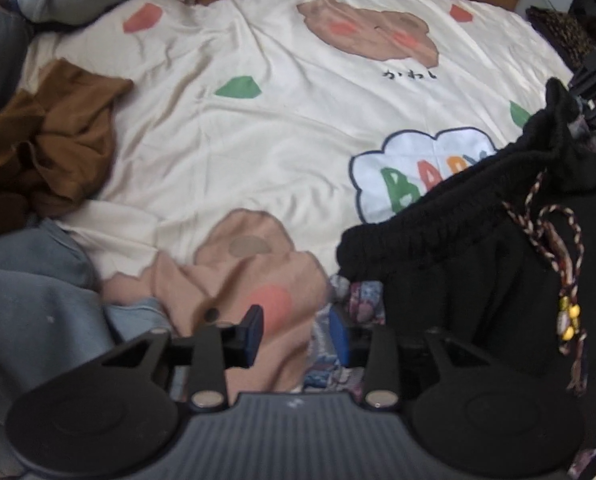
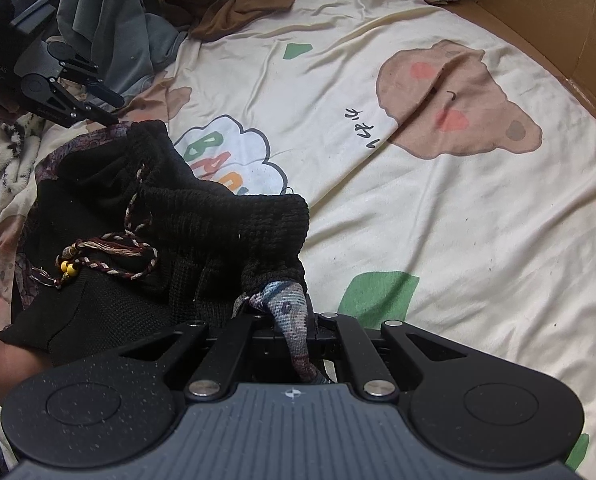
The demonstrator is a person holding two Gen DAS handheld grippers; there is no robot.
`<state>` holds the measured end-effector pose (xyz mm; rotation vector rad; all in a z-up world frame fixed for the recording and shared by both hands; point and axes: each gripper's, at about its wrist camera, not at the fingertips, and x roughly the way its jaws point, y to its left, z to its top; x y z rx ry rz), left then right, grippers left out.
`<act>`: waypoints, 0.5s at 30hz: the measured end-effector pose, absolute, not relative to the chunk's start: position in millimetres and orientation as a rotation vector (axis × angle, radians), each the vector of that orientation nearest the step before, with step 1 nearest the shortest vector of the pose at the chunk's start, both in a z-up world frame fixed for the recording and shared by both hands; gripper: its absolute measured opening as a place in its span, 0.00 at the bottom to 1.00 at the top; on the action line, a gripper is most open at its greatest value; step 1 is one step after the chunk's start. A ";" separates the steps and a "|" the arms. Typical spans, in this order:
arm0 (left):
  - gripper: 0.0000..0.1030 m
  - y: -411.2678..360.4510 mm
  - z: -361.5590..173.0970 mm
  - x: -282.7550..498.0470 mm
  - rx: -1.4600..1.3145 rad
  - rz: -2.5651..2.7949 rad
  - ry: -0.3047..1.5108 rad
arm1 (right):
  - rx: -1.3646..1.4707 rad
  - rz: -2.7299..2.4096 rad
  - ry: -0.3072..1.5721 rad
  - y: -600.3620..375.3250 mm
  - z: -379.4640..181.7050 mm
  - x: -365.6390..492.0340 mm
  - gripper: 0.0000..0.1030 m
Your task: Fold clothes
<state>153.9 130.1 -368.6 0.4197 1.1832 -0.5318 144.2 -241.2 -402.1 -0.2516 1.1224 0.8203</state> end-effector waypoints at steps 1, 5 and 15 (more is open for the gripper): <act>0.38 130.0 -370.7 154.4 0.419 -0.535 1.192 | -0.252 0.819 1.125 -241.1 -402.8 144.4 0.00; 0.38 129.1 -381.4 156.6 0.427 -0.547 1.226 | -0.251 0.817 1.132 -240.9 -405.0 145.2 0.00; 0.37 112.2 -403.7 159.1 0.406 -0.630 1.280 | -0.249 0.812 1.156 -242.5 -411.3 144.7 0.00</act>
